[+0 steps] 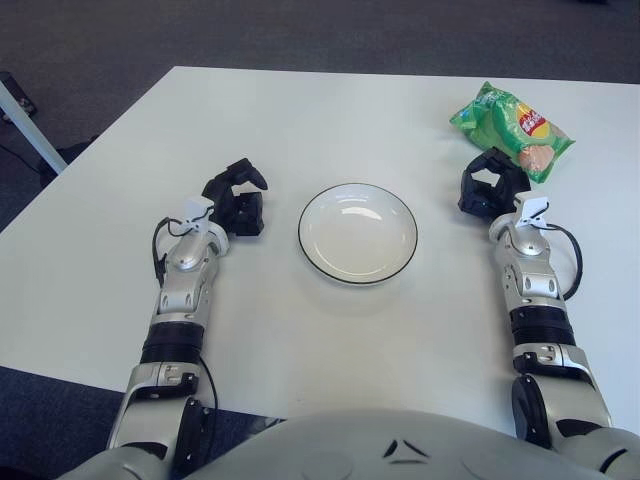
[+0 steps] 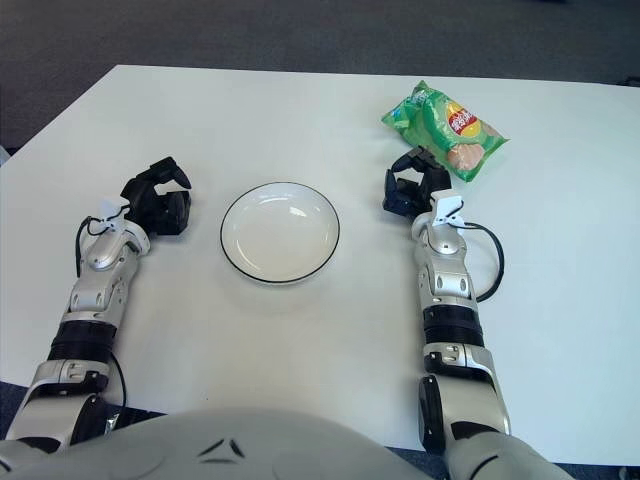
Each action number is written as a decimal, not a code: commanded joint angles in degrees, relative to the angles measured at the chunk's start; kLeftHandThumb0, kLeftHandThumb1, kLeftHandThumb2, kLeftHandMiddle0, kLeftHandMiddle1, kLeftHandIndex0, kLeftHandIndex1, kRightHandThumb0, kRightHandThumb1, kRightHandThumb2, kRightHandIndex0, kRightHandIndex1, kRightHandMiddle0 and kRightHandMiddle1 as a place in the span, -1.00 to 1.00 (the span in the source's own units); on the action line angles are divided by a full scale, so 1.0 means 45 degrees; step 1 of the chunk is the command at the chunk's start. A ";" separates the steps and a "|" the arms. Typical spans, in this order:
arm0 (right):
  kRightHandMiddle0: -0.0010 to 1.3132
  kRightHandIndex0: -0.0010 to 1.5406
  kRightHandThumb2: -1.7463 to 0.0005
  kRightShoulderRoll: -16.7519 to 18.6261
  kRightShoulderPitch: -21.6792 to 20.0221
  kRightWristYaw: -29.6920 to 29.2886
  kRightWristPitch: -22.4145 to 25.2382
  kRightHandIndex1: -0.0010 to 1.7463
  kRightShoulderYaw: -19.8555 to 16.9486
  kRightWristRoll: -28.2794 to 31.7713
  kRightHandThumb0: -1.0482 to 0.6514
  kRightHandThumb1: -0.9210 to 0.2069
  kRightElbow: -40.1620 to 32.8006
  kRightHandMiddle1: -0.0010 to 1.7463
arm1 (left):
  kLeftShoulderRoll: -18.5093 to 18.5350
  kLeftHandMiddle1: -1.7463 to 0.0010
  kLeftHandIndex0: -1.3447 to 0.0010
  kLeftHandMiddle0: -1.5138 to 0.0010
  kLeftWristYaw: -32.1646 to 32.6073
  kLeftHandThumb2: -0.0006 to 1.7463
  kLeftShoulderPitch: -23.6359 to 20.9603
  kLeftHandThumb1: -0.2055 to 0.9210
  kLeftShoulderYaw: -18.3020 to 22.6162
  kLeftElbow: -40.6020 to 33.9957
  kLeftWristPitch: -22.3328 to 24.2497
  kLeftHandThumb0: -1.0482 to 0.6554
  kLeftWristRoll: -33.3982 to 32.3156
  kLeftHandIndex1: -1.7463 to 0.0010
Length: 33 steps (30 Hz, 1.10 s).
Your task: Put the snack into the plate.
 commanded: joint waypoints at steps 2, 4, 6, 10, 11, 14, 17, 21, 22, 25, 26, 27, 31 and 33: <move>-0.07 0.65 -0.50 0.0303 0.0804 0.0020 0.0322 1.00 -0.0008 0.0013 -0.33 0.07 0.0384 1.00 | -0.0579 -1.00 -0.03 -0.70 0.0192 0.64 0.1369 -0.25 -0.0253 0.0587 0.0382 -0.37 0.0161 -1.00; -0.07 0.65 -0.50 0.0300 0.0799 0.0012 0.0326 1.00 -0.0007 0.0001 -0.33 0.07 0.0396 1.00 | -0.0582 -1.00 -0.03 -0.70 0.0231 0.65 0.1387 -0.25 -0.0276 0.0540 0.0356 -0.38 0.0198 -1.00; -0.07 0.65 -0.50 0.0288 0.0761 0.0016 0.0312 1.00 -0.0015 0.0001 -0.33 0.07 0.0459 1.00 | -0.0606 -1.00 -0.03 -0.70 0.0291 0.64 0.1363 -0.25 -0.0290 0.0552 0.0333 -0.37 0.0226 -1.00; -0.06 0.66 -0.50 0.0328 0.0779 0.0053 0.0365 1.00 -0.0013 0.0053 -0.33 0.07 0.0391 1.00 | -0.0635 -1.00 -0.03 -0.70 0.0304 0.64 0.1352 -0.24 -0.0284 0.0527 0.0365 -0.37 0.0192 -1.00; -0.06 0.66 -0.51 0.0332 0.0784 0.0078 0.0387 1.00 -0.0017 0.0079 -0.33 0.07 0.0374 1.00 | -0.0635 -1.00 -0.03 -0.70 0.0296 0.64 0.1352 -0.24 -0.0281 0.0523 0.0366 -0.37 0.0182 -1.00; -0.06 0.66 -0.51 0.0342 0.0795 0.0236 0.0474 1.00 -0.0039 0.0219 -0.33 0.08 0.0329 1.00 | -0.0629 -1.00 -0.03 -0.69 0.0263 0.64 0.1347 -0.25 -0.0273 0.0525 0.0355 -0.37 0.0155 -1.00; -0.06 0.66 -0.51 0.0344 0.0810 0.0444 0.0555 1.00 -0.0070 0.0383 -0.33 0.08 0.0291 1.00 | -0.0626 -1.00 -0.04 -0.69 0.0237 0.65 0.1343 -0.26 -0.0271 0.0543 0.0307 -0.38 0.0148 -1.00; -0.06 0.66 -0.51 0.0337 0.0815 0.0790 0.0650 1.00 -0.0158 0.0648 -0.34 0.09 0.0275 1.00 | -0.0614 -1.00 -0.05 -0.69 0.0237 0.66 0.1336 -0.27 -0.0265 0.0561 0.0247 -0.38 0.0168 -1.00; -0.05 0.66 -0.52 0.0340 0.0802 0.0884 0.0672 1.00 -0.0184 0.0740 -0.34 0.09 0.0287 1.00 | -0.0616 -1.00 -0.05 -0.68 0.0252 0.66 0.1313 -0.27 -0.0258 0.0594 0.0230 -0.38 0.0179 -1.00; -0.05 0.66 -0.52 0.0358 0.0792 0.1060 0.0797 1.00 -0.0253 0.0927 -0.34 0.09 0.0247 1.00 | -0.0613 -1.00 -0.05 -0.69 0.0282 0.66 0.1273 -0.27 -0.0251 0.0653 0.0216 -0.38 0.0212 -1.00; -0.05 0.66 -0.52 0.0383 0.0805 0.1144 0.0926 1.00 -0.0284 0.1033 -0.34 0.09 0.0164 1.00 | -0.0599 -1.00 -0.05 -0.69 0.0291 0.66 0.1250 -0.27 -0.0246 0.0694 0.0203 -0.38 0.0233 -1.00; -0.05 0.66 -0.52 0.0402 0.0814 0.1206 0.1022 1.00 -0.0308 0.1107 -0.34 0.09 0.0102 1.00 | -0.0591 -1.00 -0.05 -0.69 0.0296 0.66 0.1233 -0.27 -0.0240 0.0724 0.0193 -0.38 0.0249 -1.00; -0.05 0.66 -0.52 0.0457 0.1024 0.1536 0.1542 1.00 -0.0284 0.1446 -0.33 0.10 -0.0641 1.00 | -0.0593 -1.00 -0.04 -0.69 0.0315 0.66 0.1186 -0.26 -0.0231 0.0803 0.0113 -0.38 0.0289 -1.00; -0.05 0.66 -0.52 0.0427 0.1121 0.1715 0.1829 1.00 -0.0237 0.1552 -0.33 0.10 -0.1089 1.00 | -0.0606 -1.00 -0.04 -0.69 0.0350 0.66 0.1171 -0.26 -0.0239 0.0802 0.0091 -0.38 0.0323 -1.00</move>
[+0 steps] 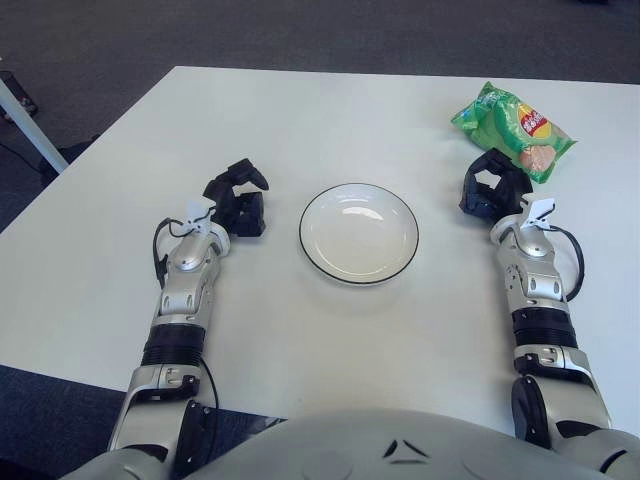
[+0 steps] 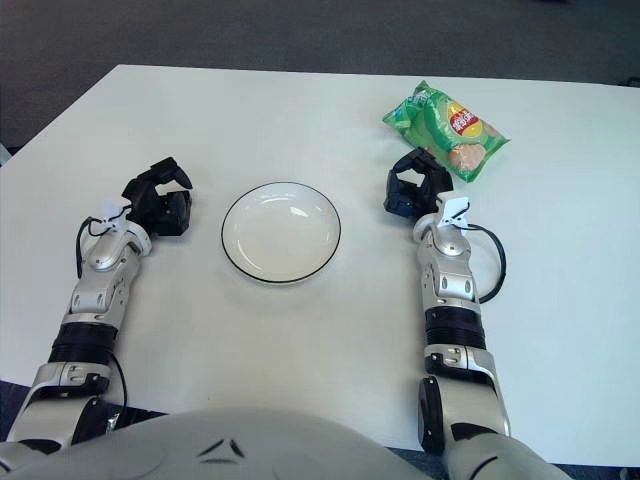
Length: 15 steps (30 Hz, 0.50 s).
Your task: Put the snack into the plate.
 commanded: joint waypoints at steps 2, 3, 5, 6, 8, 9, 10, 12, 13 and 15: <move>-0.05 0.65 -0.53 0.0210 0.0902 0.0451 0.0939 1.00 0.0102 0.0385 -0.34 0.10 -0.0435 1.00 | -0.0568 -1.00 -0.04 -0.69 0.0193 0.66 0.1131 -0.26 -0.0149 0.0919 0.0065 -0.38 0.0134 -1.00; -0.05 0.64 -0.53 0.0123 0.0898 0.0568 0.1032 1.00 0.0140 0.0376 -0.34 0.10 -0.0584 1.00 | -0.0564 -1.00 -0.04 -0.69 0.0204 0.66 0.1102 -0.26 -0.0142 0.0952 0.0089 -0.38 0.0145 -1.00; -0.05 0.61 -0.52 -0.0022 0.0881 0.0714 0.1230 1.00 0.0192 0.0344 -0.33 0.09 -0.0863 1.00 | -0.0557 -1.00 -0.04 -0.69 0.0220 0.66 0.1066 -0.27 -0.0135 0.0995 0.0114 -0.38 0.0160 -1.00; -0.05 0.61 -0.52 -0.0064 0.0870 0.0744 0.1319 1.00 0.0199 0.0321 -0.33 0.09 -0.0973 1.00 | -0.0556 -1.00 -0.04 -0.69 0.0223 0.66 0.1058 -0.27 -0.0135 0.1006 0.0114 -0.38 0.0163 -1.00; -0.08 0.59 -0.49 -0.0288 0.0746 0.0826 0.1486 1.00 0.0282 0.0122 -0.33 0.06 -0.1226 1.00 | -0.0553 -1.00 -0.04 -0.69 0.0246 0.66 0.1021 -0.27 -0.0132 0.1063 0.0099 -0.38 0.0180 -1.00; -0.08 0.59 -0.48 -0.0405 0.0684 0.0867 0.1524 1.00 0.0333 0.0008 -0.32 0.05 -0.1320 1.00 | -0.0553 -1.00 -0.04 -0.69 0.0259 0.66 0.1009 -0.27 -0.0133 0.1080 0.0101 -0.38 0.0187 -1.00; -0.11 0.58 -0.46 -0.0480 0.0646 0.0894 0.1557 1.00 0.0366 -0.0064 -0.32 0.02 -0.1387 1.00 | -0.0552 -1.00 -0.04 -0.69 0.0268 0.66 0.1003 -0.27 -0.0135 0.1090 0.0102 -0.38 0.0191 -1.00; -0.14 0.57 -0.42 -0.0633 0.0546 0.0956 0.1583 1.00 0.0429 -0.0203 -0.31 -0.03 -0.1494 1.00 | -0.0556 -1.00 -0.05 -0.68 0.0266 0.66 0.0995 -0.27 -0.0135 0.1109 0.0073 -0.38 0.0182 -1.00; -0.15 0.56 -0.41 -0.0778 0.0383 0.1011 0.1604 1.00 0.0470 -0.0306 -0.31 -0.04 -0.1537 1.00 | -0.0549 -1.00 -0.05 -0.68 0.0256 0.66 0.0953 -0.27 -0.0129 0.1177 0.0047 -0.38 0.0178 -1.00; -0.18 0.53 -0.37 -0.0981 0.0157 0.1081 0.1643 1.00 0.0522 -0.0457 -0.29 -0.09 -0.1639 1.00 | -0.0539 -1.00 -0.05 -0.68 0.0241 0.66 0.0900 -0.27 -0.0122 0.1267 0.0006 -0.38 0.0171 -1.00</move>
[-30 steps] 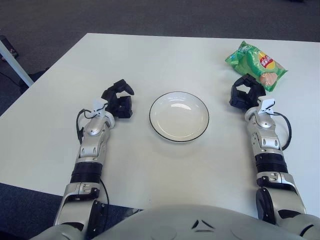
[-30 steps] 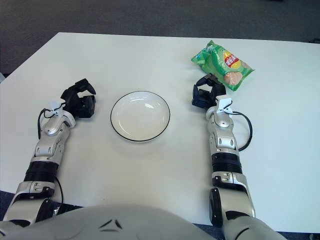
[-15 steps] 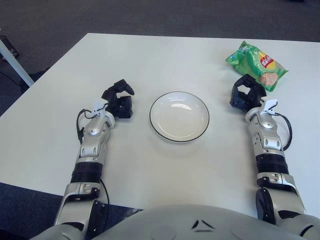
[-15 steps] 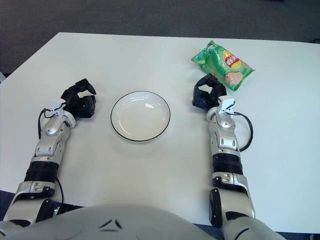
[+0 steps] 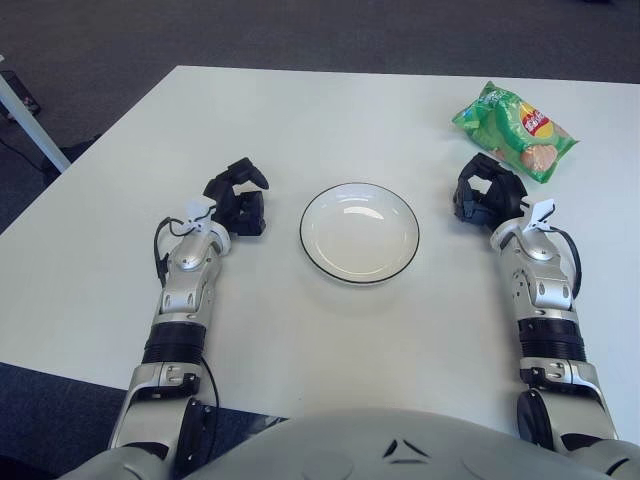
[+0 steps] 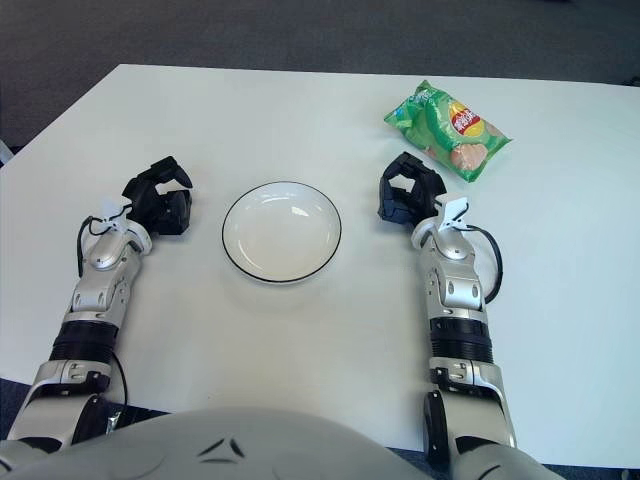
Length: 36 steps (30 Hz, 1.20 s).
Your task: Put the snack into the plate.
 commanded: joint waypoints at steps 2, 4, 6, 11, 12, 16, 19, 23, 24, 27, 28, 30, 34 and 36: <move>-0.20 0.51 -0.35 -0.0531 -0.0417 0.0126 0.0263 1.00 0.0137 -0.0411 -0.29 -0.12 -0.0324 1.00 | -0.0515 -1.00 -0.05 -0.68 0.0136 0.66 0.0987 -0.27 -0.0112 0.1125 0.0065 -0.38 0.0117 -1.00; -0.23 0.47 -0.32 -0.0639 -0.0523 0.0107 0.0143 1.00 0.0184 -0.0578 -0.28 -0.16 -0.0414 1.00 | -0.0499 -1.00 -0.05 -0.68 0.0095 0.66 0.0944 -0.27 -0.0101 0.1216 -0.0002 -0.38 0.0098 -1.00; -0.24 0.44 -0.29 -0.0678 -0.0609 0.0048 -0.0046 1.00 0.0189 -0.0715 -0.28 -0.19 -0.0382 1.00 | -0.0474 -1.00 -0.05 -0.68 0.0041 0.66 0.0911 -0.27 -0.0089 0.1308 -0.0079 -0.38 0.0074 -1.00; -0.30 0.39 -0.23 -0.0901 -0.0993 -0.0061 -0.0538 1.00 0.0027 -0.0898 -0.26 -0.26 -0.0232 1.00 | -0.0422 -1.00 -0.04 -0.68 -0.0062 0.66 0.0877 -0.26 -0.0075 0.1430 -0.0201 -0.38 0.0023 -1.00; -0.30 0.39 -0.22 -0.0955 -0.1071 -0.0135 -0.0623 1.00 0.0013 -0.0988 -0.26 -0.28 -0.0243 1.00 | -0.0406 -1.00 -0.04 -0.68 -0.0075 0.65 0.0879 -0.26 -0.0081 0.1444 -0.0188 -0.38 0.0026 -1.00; -0.34 0.36 -0.17 -0.1048 -0.1365 -0.0405 -0.0625 1.00 -0.0019 -0.1300 -0.25 -0.34 -0.0366 1.00 | -0.0394 -1.00 -0.04 -0.68 -0.0054 0.65 0.0874 -0.26 -0.0093 0.1510 -0.0280 -0.38 0.0071 -1.00; -0.37 0.34 -0.14 -0.1146 -0.1563 -0.0597 -0.0542 1.00 -0.0009 -0.1515 -0.24 -0.38 -0.0357 1.00 | -0.0398 -1.00 -0.04 -0.69 0.0016 0.65 0.0865 -0.25 -0.0091 0.1531 -0.0332 -0.38 0.0117 -1.00; -0.39 0.32 -0.10 -0.1232 -0.1765 -0.0806 -0.0541 1.00 -0.0014 -0.1784 -0.24 -0.42 -0.0258 1.00 | -0.0392 -1.00 -0.04 -0.69 0.0086 0.65 0.0858 -0.26 -0.0097 0.1556 -0.0366 -0.38 0.0183 -1.00; -0.40 0.32 -0.10 -0.1235 -0.1803 -0.0848 -0.0548 1.00 -0.0012 -0.1832 -0.23 -0.43 -0.0237 1.00 | -0.0379 -1.00 -0.04 -0.69 0.0082 0.65 0.0851 -0.26 -0.0093 0.1567 -0.0366 -0.38 0.0186 -1.00; -0.41 0.31 -0.08 -0.1415 -0.2109 -0.1019 -0.0727 1.00 0.0032 -0.2153 -0.23 -0.44 0.0002 1.00 | -0.0239 -1.00 -0.02 -0.69 -0.0016 0.64 0.0815 -0.24 -0.0114 0.1628 -0.0280 -0.37 0.0225 -1.00; -0.41 0.30 -0.08 -0.1472 -0.2172 -0.1050 -0.0796 1.00 0.0053 -0.2271 -0.23 -0.45 0.0065 1.00 | -0.0223 -1.00 -0.02 -0.69 -0.0025 0.63 0.0806 -0.24 -0.0116 0.1636 -0.0280 -0.37 0.0226 -1.00; -0.42 0.29 -0.07 -0.1665 -0.2287 -0.1130 -0.1005 1.00 0.0178 -0.2669 -0.23 -0.46 0.0200 1.00 | -0.0236 -1.00 -0.02 -0.69 -0.0006 0.63 0.0803 -0.23 -0.0101 0.1636 -0.0329 -0.37 0.0203 -1.00; -0.44 0.22 -0.04 -0.2335 -0.2564 -0.1394 -0.1725 1.00 0.0610 -0.3861 -0.23 -0.49 0.0614 1.00 | -0.0238 -1.00 -0.02 -0.69 0.0046 0.63 0.0814 -0.23 -0.0097 0.1606 -0.0260 -0.37 0.0197 -1.00; -0.45 0.17 -0.03 -0.2631 -0.2710 -0.1526 -0.2097 1.00 0.0754 -0.4316 -0.22 -0.51 0.0878 1.00 | -0.0208 -1.00 -0.01 -0.69 0.0036 0.62 0.0825 -0.21 -0.0117 0.1636 -0.0212 -0.36 0.0226 -1.00</move>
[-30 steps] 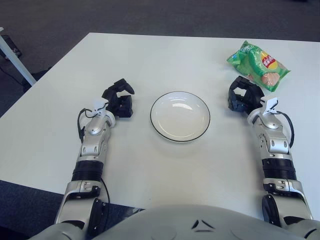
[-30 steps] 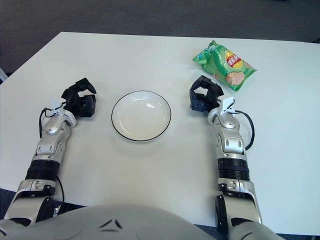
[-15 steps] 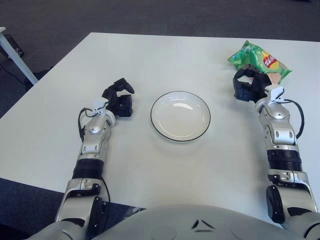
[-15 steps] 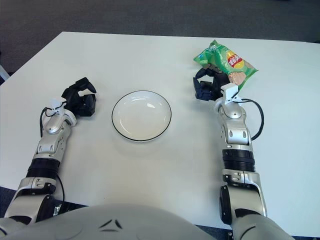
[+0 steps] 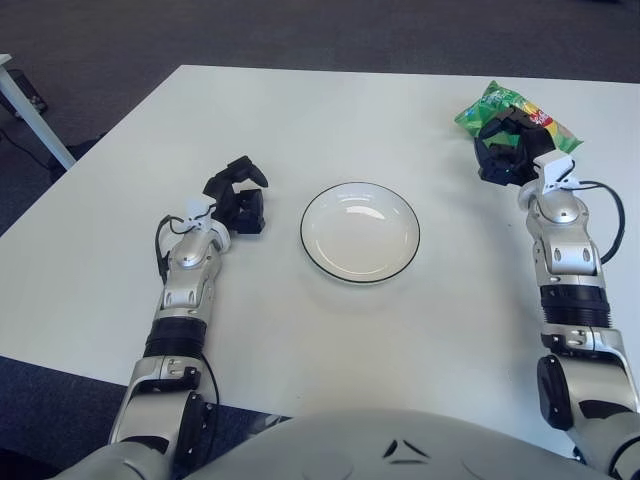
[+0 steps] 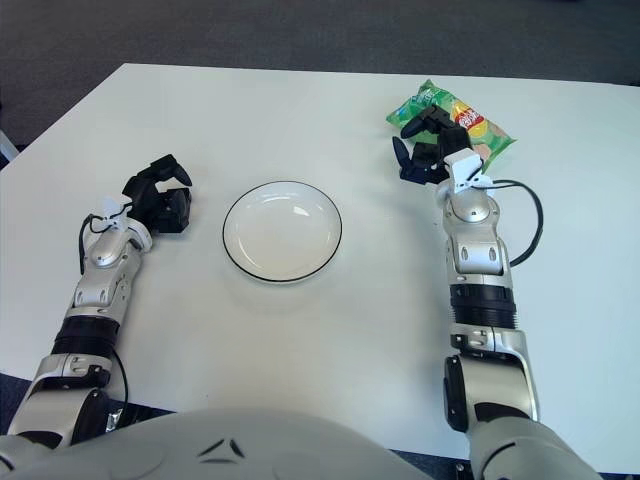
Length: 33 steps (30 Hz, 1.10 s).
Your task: Put the snack into the plate.
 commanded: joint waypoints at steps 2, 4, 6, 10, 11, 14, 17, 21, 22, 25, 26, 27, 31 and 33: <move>-0.45 0.14 -0.02 -0.0774 -0.0571 -0.0349 -0.0956 1.00 0.0290 -0.0984 -0.22 -0.52 0.0640 1.00 | -0.0265 -1.00 0.00 -0.69 0.0064 0.61 0.1145 -0.20 -0.0110 0.0939 0.0401 -0.36 0.0211 -1.00; -0.46 0.09 -0.01 -0.1004 -0.0734 -0.0435 -0.1273 1.00 0.0351 -0.1230 -0.22 -0.53 0.0946 1.00 | -0.0249 -1.00 0.02 -0.69 0.0048 0.59 0.1153 -0.18 -0.0104 0.0946 0.0394 -0.36 0.0204 -1.00; -0.49 -0.03 -0.17 -0.1321 -0.0961 -0.0609 -0.1708 1.00 0.0427 -0.1572 -0.06 -0.34 0.1360 1.00 | -0.0235 -1.00 0.04 -0.70 -0.0014 0.57 0.1149 -0.15 -0.0090 0.0990 0.0364 -0.35 0.0161 -1.00; -0.52 -0.16 -0.38 -0.1945 -0.1396 -0.1353 -0.2781 0.99 0.0727 -0.2558 0.15 -0.11 0.2199 1.00 | -0.0258 -1.00 0.06 -0.70 -0.0028 0.54 0.1118 -0.11 -0.0031 0.1163 0.0123 -0.34 0.0119 -1.00; -0.53 -0.18 -0.41 -0.2116 -0.1528 -0.1678 -0.3070 0.99 0.0853 -0.2917 0.17 -0.08 0.2469 1.00 | -0.0295 -1.00 0.07 -0.70 0.0038 0.53 0.1099 -0.11 -0.0008 0.1227 0.0013 -0.34 0.0138 -1.00; -0.48 -0.16 -0.49 -0.2428 -0.1844 -0.2355 -0.3626 1.00 0.1112 -0.3591 0.20 0.02 0.3116 0.98 | -0.0343 -1.00 0.04 -0.71 0.0149 0.56 0.1056 -0.14 0.0026 0.1358 -0.0154 -0.35 0.0182 -1.00; -0.45 -0.16 -0.51 -0.2837 -0.2512 -0.3329 -0.4039 1.00 0.1547 -0.4544 0.21 0.06 0.4267 0.97 | -0.0340 -1.00 0.04 -0.72 0.0224 0.56 0.1068 -0.15 0.0045 0.1411 -0.0241 -0.35 0.0234 -1.00; -0.46 -0.16 -0.52 -0.3310 -0.3625 -0.4611 -0.4548 1.00 0.2210 -0.5587 0.22 0.07 0.6322 0.98 | -0.0355 -1.00 0.04 -0.73 0.0281 0.56 0.1074 -0.14 0.0067 0.1462 -0.0355 -0.35 0.0253 -1.00; -0.49 -0.19 -0.49 -0.3418 -0.3918 -0.4905 -0.4681 0.99 0.2382 -0.5791 0.22 0.02 0.6905 0.99 | -0.0357 -1.00 0.04 -0.73 0.0290 0.56 0.1071 -0.14 0.0071 0.1473 -0.0366 -0.35 0.0258 -1.00; -0.59 -0.33 -0.15 -0.3778 -0.4735 -0.6091 -0.4955 0.92 0.3115 -0.6720 0.07 -0.37 0.8445 1.00 | -0.0346 -1.00 0.04 -0.73 0.0312 0.56 0.1058 -0.14 0.0075 0.1523 -0.0384 -0.35 0.0284 -1.00; -0.59 -0.35 -0.07 -0.3879 -0.4954 -0.6525 -0.5040 0.91 0.3402 -0.7075 0.01 -0.46 0.8832 1.00 | -0.0347 -1.00 0.04 -0.73 0.0324 0.56 0.1055 -0.14 0.0076 0.1542 -0.0406 -0.35 0.0295 -1.00; -0.62 -0.42 0.08 -0.3938 -0.5122 -0.6840 -0.5128 0.86 0.3613 -0.7298 -0.06 -0.63 0.9135 1.00 | -0.0349 -1.00 0.04 -0.73 0.0332 0.56 0.1052 -0.14 0.0077 0.1555 -0.0422 -0.35 0.0302 -1.00; -0.77 -0.59 0.30 -0.4031 -0.5735 -0.7753 -0.5445 0.72 0.4434 -0.7931 -0.34 -0.92 1.0452 0.94 | -0.0358 -1.00 0.04 -0.73 0.0383 0.56 0.1094 -0.14 0.0063 0.1519 -0.0435 -0.35 0.0333 -1.00; -0.85 -0.63 0.30 -0.4042 -0.5976 -0.8024 -0.5553 0.70 0.4741 -0.8074 -0.52 -0.96 1.1000 0.89 | -0.0358 -1.00 0.04 -0.73 0.0396 0.56 0.1094 -0.14 0.0053 0.1522 -0.0427 -0.35 0.0343 -1.00</move>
